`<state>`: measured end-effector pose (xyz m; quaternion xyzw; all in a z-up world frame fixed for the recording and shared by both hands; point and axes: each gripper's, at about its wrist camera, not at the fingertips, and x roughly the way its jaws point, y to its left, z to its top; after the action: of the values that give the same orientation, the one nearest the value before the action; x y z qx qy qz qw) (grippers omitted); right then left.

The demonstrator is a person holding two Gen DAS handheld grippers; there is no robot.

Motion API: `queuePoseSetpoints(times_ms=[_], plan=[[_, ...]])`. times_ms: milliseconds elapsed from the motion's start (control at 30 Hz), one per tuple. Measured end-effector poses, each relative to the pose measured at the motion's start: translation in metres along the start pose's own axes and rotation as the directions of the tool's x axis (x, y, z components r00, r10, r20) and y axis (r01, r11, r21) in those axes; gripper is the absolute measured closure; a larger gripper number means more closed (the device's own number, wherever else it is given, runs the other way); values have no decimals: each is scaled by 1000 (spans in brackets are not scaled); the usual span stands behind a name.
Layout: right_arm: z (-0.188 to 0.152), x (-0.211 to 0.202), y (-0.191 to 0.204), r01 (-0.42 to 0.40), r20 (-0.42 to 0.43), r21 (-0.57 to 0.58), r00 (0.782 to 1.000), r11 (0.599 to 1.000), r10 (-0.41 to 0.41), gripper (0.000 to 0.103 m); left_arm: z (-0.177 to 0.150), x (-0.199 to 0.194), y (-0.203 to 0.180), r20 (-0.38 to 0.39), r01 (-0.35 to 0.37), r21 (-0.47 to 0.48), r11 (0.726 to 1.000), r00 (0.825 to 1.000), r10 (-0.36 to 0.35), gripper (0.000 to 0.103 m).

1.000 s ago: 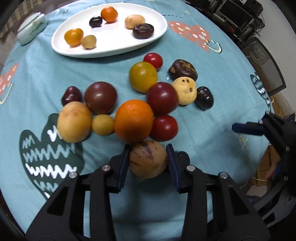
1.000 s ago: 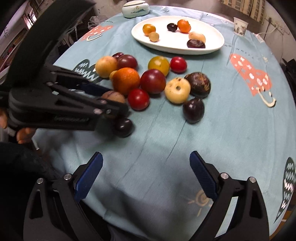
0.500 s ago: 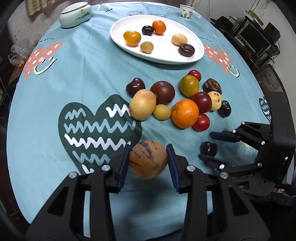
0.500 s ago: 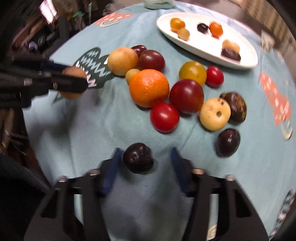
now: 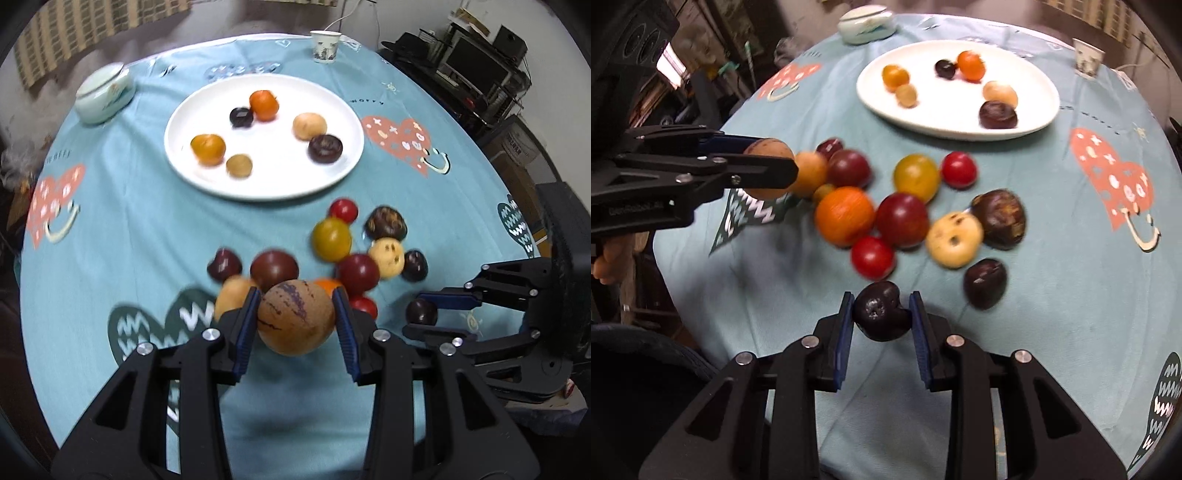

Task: Organize fruits
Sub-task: 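Carry both fruits over the white plate and open both tools to release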

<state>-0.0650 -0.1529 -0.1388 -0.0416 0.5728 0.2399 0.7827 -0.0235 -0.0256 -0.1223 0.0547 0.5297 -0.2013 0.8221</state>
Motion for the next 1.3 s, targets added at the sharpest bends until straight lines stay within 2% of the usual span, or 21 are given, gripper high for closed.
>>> queuePoseSetpoints(times_ms=[200,367,533,633,867,933,967,1067,1133,1300], plan=[[34,-19,-33,-46,88,63,995,997,40,73,37,5,-3,24,-17,52,999,1000,16,63],[87,-32,-62,-58,188,83,981,995,41,73,75,15,7,53,-37,52,998,998,34,63],[146,-24,-85,0,255,90,967,996,-23,73,112,39,24,56,-75,12,997,996,74,62],[173,-4,-96,37,236,112,970,993,-62,73,126,59,31,31,-102,4,995,994,101,62],[209,42,-116,22,182,140,982,990,-47,71,141,76,39,31,-92,-10,996,995,92,61],[216,49,-120,8,165,131,986,991,-29,71,144,77,41,38,-83,-11,996,996,83,53],[219,52,-120,5,161,126,987,992,-26,70,145,75,41,51,-89,-11,996,995,90,46],[222,54,-121,42,155,110,986,993,-59,67,147,72,42,65,-85,-11,996,994,86,44],[223,52,-125,43,168,125,984,991,-64,32,147,71,45,67,-94,-17,995,993,95,43],[216,30,-128,64,221,127,971,990,-91,33,132,54,65,82,-106,-82,991,990,113,42]])
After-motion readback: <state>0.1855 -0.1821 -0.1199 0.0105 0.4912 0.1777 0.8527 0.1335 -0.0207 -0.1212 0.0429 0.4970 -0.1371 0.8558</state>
